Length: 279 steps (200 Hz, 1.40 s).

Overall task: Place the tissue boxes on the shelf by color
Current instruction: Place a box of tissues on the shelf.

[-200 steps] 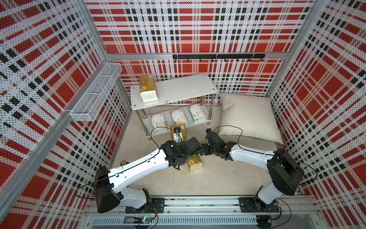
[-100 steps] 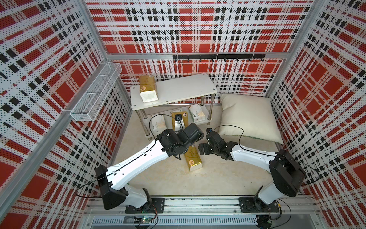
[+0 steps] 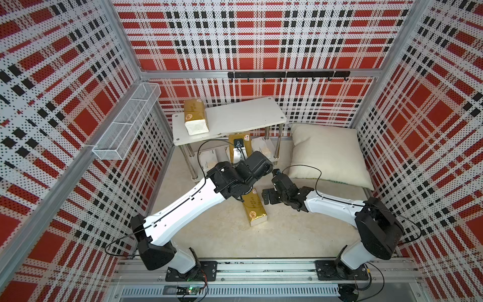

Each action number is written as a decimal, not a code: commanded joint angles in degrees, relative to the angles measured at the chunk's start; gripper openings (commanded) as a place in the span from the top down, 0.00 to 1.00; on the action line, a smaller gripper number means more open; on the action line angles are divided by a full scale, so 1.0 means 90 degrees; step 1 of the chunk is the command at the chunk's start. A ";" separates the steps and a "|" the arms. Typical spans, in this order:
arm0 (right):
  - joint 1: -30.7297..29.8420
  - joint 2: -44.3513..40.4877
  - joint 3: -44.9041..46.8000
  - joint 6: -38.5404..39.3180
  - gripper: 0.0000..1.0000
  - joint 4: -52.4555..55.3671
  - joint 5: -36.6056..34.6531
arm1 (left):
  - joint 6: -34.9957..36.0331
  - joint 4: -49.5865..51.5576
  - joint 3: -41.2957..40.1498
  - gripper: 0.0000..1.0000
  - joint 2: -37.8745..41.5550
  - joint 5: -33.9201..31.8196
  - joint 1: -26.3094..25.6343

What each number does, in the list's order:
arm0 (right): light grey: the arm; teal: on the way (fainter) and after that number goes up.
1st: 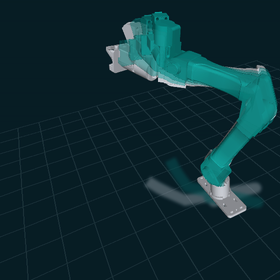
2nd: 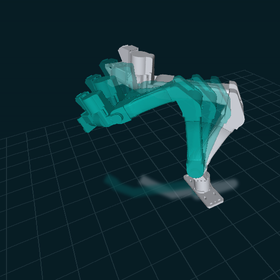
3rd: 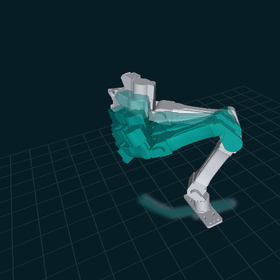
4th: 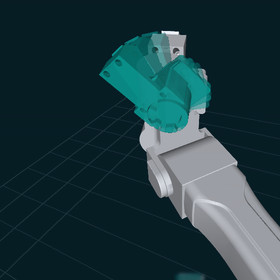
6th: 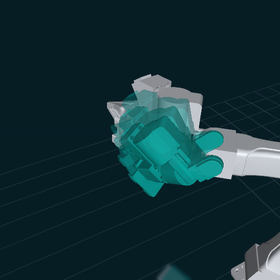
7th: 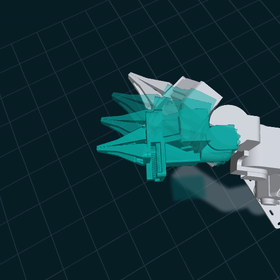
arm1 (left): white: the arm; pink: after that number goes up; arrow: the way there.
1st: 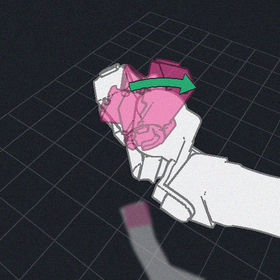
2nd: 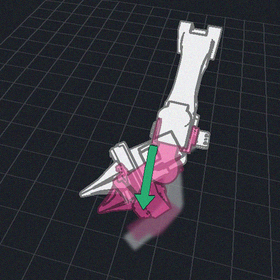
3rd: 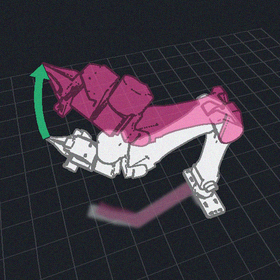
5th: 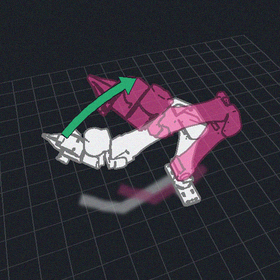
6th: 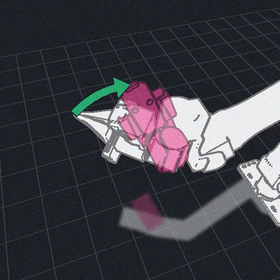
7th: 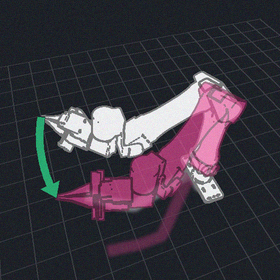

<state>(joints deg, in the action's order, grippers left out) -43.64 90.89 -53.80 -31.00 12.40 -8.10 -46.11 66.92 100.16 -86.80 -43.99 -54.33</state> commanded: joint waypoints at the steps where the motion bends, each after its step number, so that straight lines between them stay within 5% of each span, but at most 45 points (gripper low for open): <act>1: 0.0034 -0.0022 -0.0008 -0.0032 0.00 0.0008 -0.0038 | 0.0289 -0.0080 0.0336 0.23 -0.0098 -0.0300 0.0153; 279: 0.0024 0.0017 -0.0028 0.0017 0.00 -0.0065 0.0070 | 0.1538 -0.0777 0.2805 0.24 -0.1670 0.0361 0.1900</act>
<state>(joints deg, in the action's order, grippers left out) -43.64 91.07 -53.80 -30.98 12.10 -7.57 -33.63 62.89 123.00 -101.19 -41.36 -38.33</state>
